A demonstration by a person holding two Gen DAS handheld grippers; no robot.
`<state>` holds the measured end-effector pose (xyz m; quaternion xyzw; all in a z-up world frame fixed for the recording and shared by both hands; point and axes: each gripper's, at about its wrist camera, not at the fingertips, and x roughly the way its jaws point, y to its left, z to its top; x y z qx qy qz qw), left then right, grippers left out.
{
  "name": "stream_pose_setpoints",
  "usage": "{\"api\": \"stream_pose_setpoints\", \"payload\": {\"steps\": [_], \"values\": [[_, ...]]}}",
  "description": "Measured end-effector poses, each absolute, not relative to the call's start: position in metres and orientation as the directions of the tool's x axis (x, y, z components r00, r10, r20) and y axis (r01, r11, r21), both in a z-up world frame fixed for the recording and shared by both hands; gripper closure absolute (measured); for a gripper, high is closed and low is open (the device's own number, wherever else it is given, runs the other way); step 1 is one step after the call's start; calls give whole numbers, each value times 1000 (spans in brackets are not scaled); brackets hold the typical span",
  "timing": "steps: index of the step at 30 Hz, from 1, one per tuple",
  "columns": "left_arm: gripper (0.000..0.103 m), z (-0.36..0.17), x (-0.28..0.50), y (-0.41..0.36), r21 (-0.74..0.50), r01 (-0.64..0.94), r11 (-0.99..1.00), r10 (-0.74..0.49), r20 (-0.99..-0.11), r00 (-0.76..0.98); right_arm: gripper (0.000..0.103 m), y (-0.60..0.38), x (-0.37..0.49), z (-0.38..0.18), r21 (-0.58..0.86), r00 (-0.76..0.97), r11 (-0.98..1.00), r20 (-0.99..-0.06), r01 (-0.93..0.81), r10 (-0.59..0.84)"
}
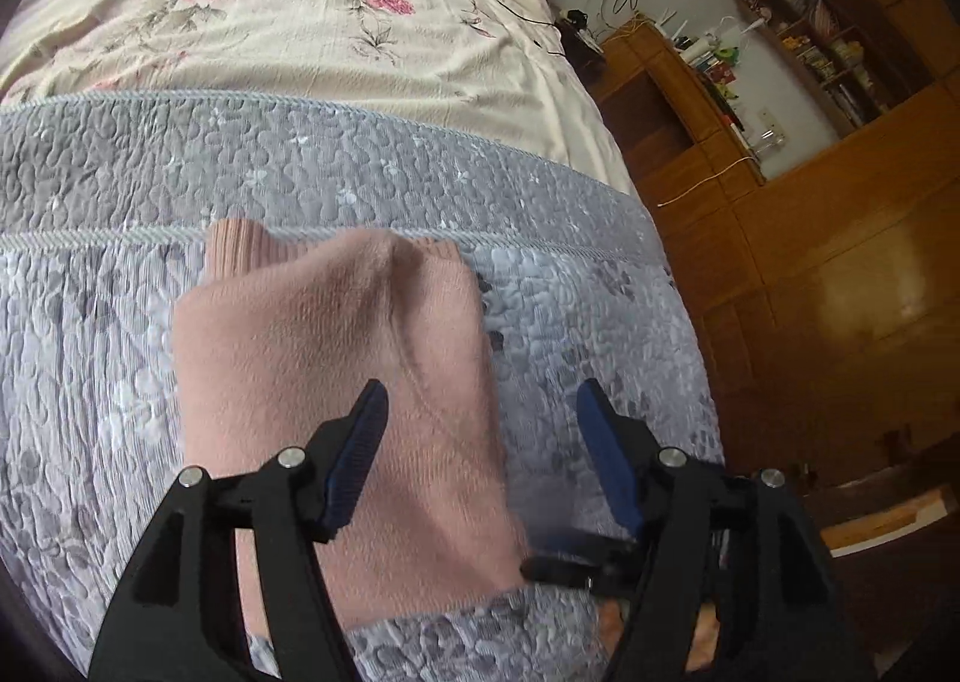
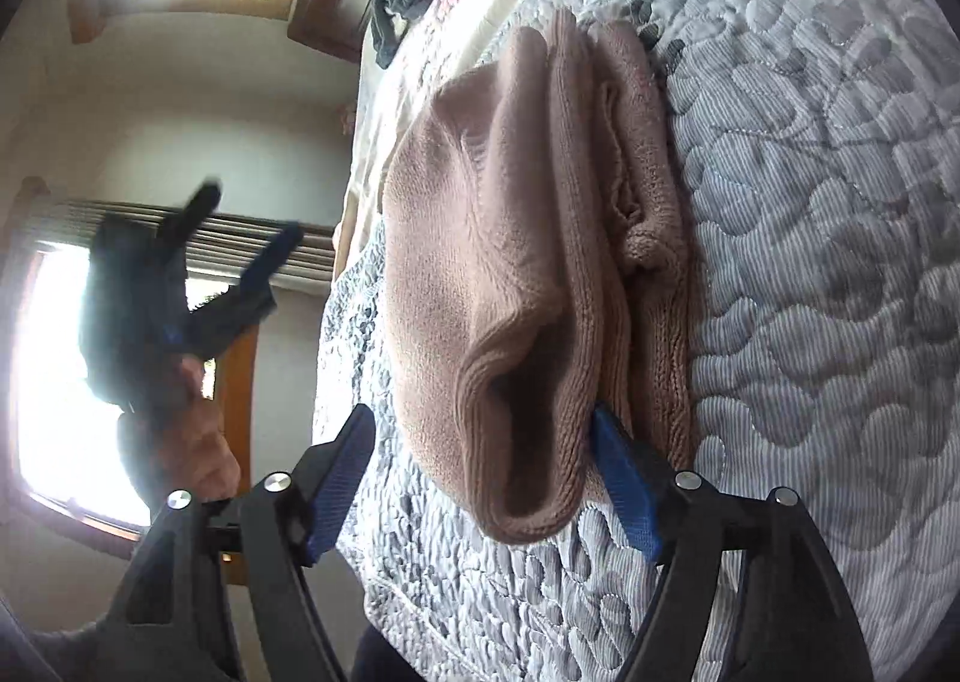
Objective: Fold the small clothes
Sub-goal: 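Press the folded sweater flat with both open tools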
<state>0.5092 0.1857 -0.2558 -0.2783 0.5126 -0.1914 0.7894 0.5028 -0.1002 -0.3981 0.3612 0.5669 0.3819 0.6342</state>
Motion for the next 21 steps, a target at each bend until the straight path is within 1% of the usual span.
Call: {"api": "stream_pose_setpoints", "payload": {"steps": [1,2,4,5,6,7,8,10,12,13,14,16,17,19,21], "values": [[39,-261,499,191,-670,21,742,-625,-680,384,29,-101,512,-401,905,36,422,-420,-56,907],[39,-269,490,195,-703,19,711,-660,-658,362,29,-100,520,-404,908,10,417,-417,-38,909],[40,-289,479,201,-758,-6,653,-713,-617,334,30,-98,530,-409,897,-10,440,-441,-27,898],[42,-299,475,203,-780,-22,626,-733,-598,325,40,-96,532,-408,891,-29,452,-453,-41,891],[42,-310,472,203,-800,-38,599,-752,-578,315,67,-94,534,-407,874,-44,481,-485,-68,874],[44,-320,470,202,-815,-47,578,-769,-563,301,82,-91,534,-406,859,-63,502,-509,-99,858],[45,-329,468,199,-825,-52,563,-783,-553,286,89,-95,533,-406,841,-59,529,-537,-117,841],[46,-347,466,189,-844,-52,534,-814,-530,240,90,-109,529,-414,814,-28,573,-578,-92,816],[46,-368,463,174,-827,-57,559,-810,-559,180,90,-122,525,-427,830,-18,556,-557,-45,830],[47,-379,462,168,-818,-59,573,-805,-574,150,89,-123,523,-425,835,-10,548,-549,-57,836],[47,-388,461,164,-811,-70,580,-800,-584,136,85,-123,520,-420,836,4,544,-545,-67,838],[47,-398,462,161,-817,-80,572,-805,-577,135,71,-131,507,-404,816,72,571,-567,-86,821],[47,-398,463,161,-824,-84,560,-811,-566,146,63,-133,503,-392,801,104,588,-579,-109,809],[47,-397,463,163,-847,-86,524,-832,-531,161,62,-127,491,-372,788,99,588,-580,-181,808],[47,-396,463,162,-860,-87,502,-844,-510,167,61,-113,484,-371,774,39,599,-605,-205,795]]}}
